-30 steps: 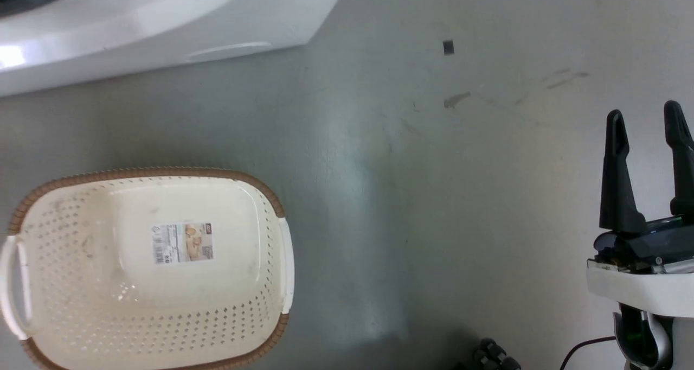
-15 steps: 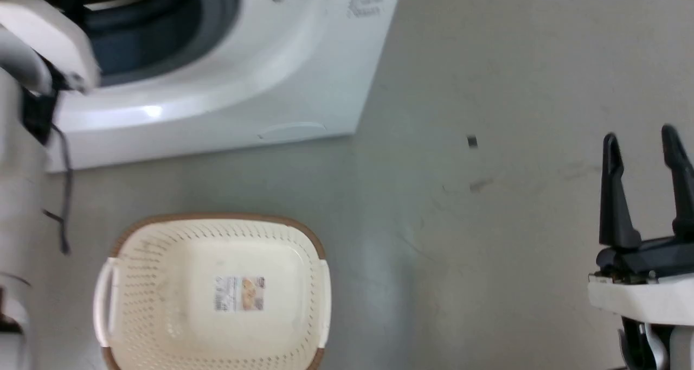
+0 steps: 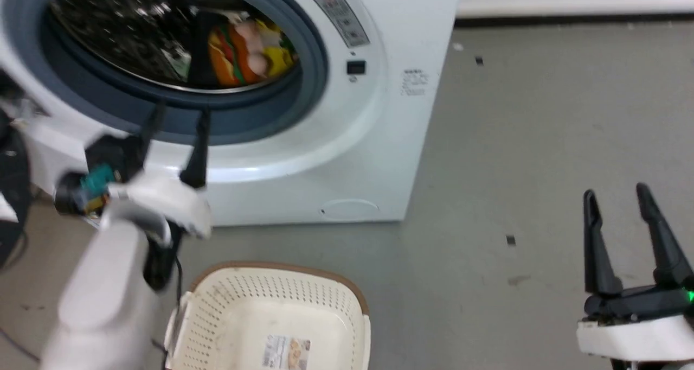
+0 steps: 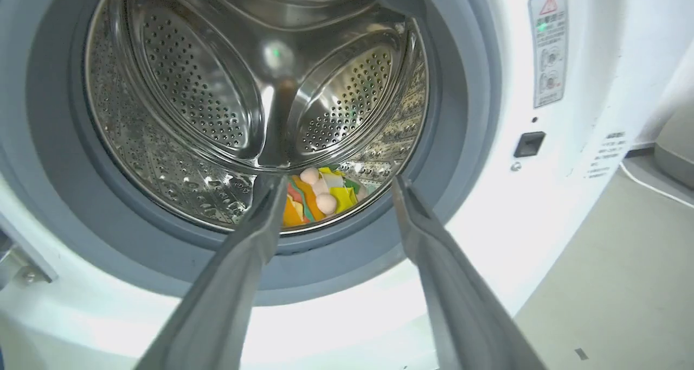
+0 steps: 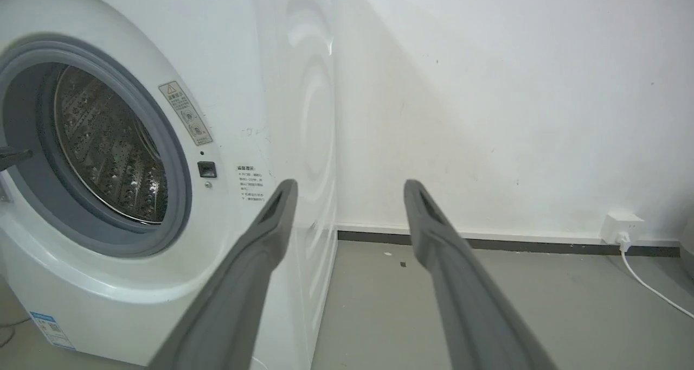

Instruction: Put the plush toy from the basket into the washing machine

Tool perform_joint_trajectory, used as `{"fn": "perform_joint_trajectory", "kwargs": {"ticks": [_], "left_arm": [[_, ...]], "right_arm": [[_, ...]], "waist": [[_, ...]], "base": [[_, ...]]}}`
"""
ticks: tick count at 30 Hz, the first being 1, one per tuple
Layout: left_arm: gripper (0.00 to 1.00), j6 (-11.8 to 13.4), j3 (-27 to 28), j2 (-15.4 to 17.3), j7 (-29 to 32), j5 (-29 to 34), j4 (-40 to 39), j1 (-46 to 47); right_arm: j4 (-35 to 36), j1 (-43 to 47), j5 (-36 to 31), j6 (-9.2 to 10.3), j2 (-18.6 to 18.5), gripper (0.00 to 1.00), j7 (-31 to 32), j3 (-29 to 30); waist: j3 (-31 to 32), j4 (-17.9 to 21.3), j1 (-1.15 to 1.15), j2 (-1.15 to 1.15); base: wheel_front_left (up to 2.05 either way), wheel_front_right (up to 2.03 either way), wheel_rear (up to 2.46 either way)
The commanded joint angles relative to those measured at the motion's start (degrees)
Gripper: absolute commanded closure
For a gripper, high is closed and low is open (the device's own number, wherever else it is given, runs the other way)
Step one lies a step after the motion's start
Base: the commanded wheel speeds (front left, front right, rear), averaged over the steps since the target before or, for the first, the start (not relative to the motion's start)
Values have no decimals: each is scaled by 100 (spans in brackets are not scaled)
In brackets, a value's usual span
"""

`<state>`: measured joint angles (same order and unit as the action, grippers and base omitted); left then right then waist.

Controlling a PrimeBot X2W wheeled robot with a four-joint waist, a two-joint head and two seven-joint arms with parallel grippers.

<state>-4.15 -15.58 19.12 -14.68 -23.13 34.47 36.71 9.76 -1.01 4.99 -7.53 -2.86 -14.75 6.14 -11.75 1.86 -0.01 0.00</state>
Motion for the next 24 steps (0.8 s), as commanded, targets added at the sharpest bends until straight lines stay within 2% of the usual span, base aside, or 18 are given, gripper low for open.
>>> {"fn": "perform_joint_trajectory", "kwargs": {"ticks": [1,8,11,14,24], "left_arm": [[0,55,51,-55,-26,-45,-225,-315],[0,576,485,-514,-30,18,-1851,-2124],[0,678,623,-697,-30,163,-2221,-2723],[0,699,746,-870,-31,265,-2299,-3190],[0,490,1007,-1208,-31,800,-2610,-3895]], "right_arm": [[-26,105,-38,4,-1,0,-25,-22],[-158,356,52,4,-1,0,-25,-136],[-211,437,100,4,-1,0,-25,-169],[-267,523,136,4,-1,0,-25,-198],[-376,709,218,4,-1,0,-25,-220]], "waist": [[299,-217,1,0],[659,-329,1,0],[744,-348,1,0],[813,-354,1,0],[959,-334,1,0]], "base": [[0,0,0],[0,0,0],[0,0,0],[0,0,0],[0,0,0]]}}
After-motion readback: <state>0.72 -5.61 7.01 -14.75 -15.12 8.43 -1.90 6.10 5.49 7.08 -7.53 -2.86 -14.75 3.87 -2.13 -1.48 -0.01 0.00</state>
